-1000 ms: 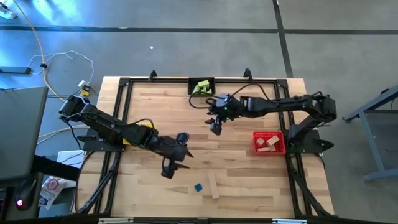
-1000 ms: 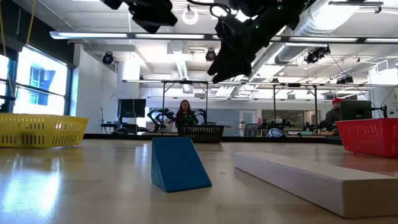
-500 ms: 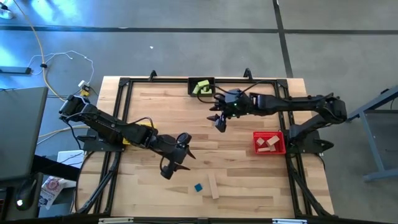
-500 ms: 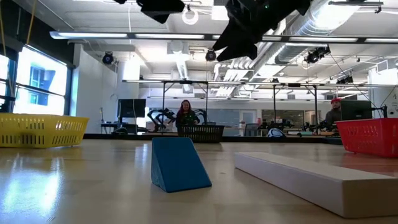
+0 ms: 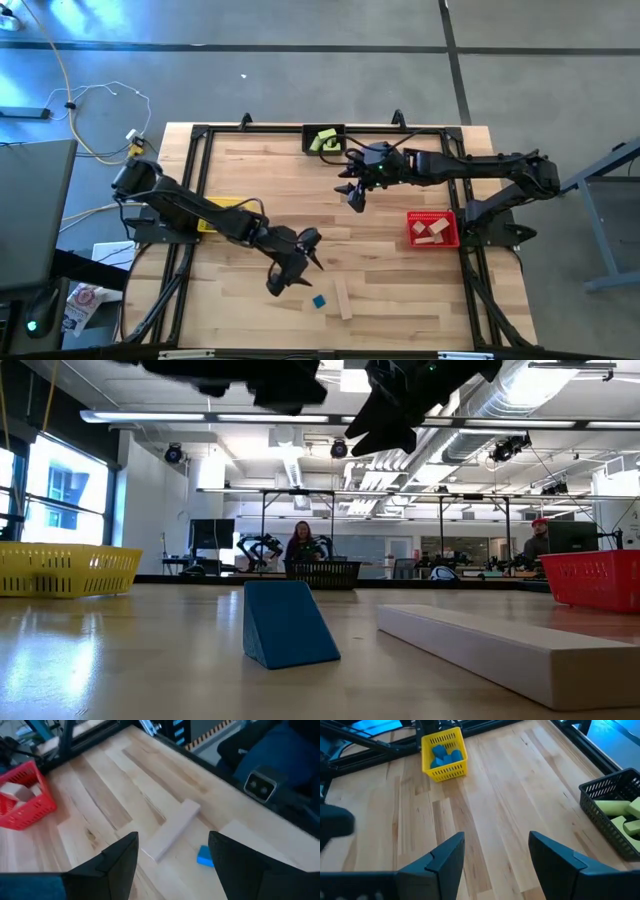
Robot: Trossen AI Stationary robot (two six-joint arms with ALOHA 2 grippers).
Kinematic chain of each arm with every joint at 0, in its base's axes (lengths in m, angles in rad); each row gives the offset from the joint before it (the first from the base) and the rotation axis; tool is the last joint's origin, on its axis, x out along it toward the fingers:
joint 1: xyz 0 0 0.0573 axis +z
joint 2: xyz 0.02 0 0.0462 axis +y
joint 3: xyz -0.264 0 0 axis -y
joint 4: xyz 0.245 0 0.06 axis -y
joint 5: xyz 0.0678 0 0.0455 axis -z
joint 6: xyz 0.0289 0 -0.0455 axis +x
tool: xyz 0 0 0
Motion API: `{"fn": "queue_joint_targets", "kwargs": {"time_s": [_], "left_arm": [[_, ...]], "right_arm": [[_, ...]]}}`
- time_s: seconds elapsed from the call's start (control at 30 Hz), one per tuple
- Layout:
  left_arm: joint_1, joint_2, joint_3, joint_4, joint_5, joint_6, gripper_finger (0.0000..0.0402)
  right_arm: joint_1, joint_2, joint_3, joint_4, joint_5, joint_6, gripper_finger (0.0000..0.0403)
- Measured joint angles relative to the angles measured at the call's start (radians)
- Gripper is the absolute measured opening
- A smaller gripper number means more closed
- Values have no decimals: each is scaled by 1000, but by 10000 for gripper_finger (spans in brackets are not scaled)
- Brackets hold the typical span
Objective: Sort & place blocks by color
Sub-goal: Put the blue block into the yellow bin
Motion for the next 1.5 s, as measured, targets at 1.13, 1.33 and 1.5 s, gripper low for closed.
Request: {"fn": "queue_joint_targets", "kwargs": {"time_s": [1.13,1.33,1.5], "left_arm": [[-8,296,-1,221,173,-22,227],[-8,296,-1,229,172,-22,227],[-9,324,-2,230,172,-23,227]], "right_arm": [[0,0,0,-36,0,4,206],[0,0,0,-36,0,4,206],[0,0,0,-36,0,4,206]]}}
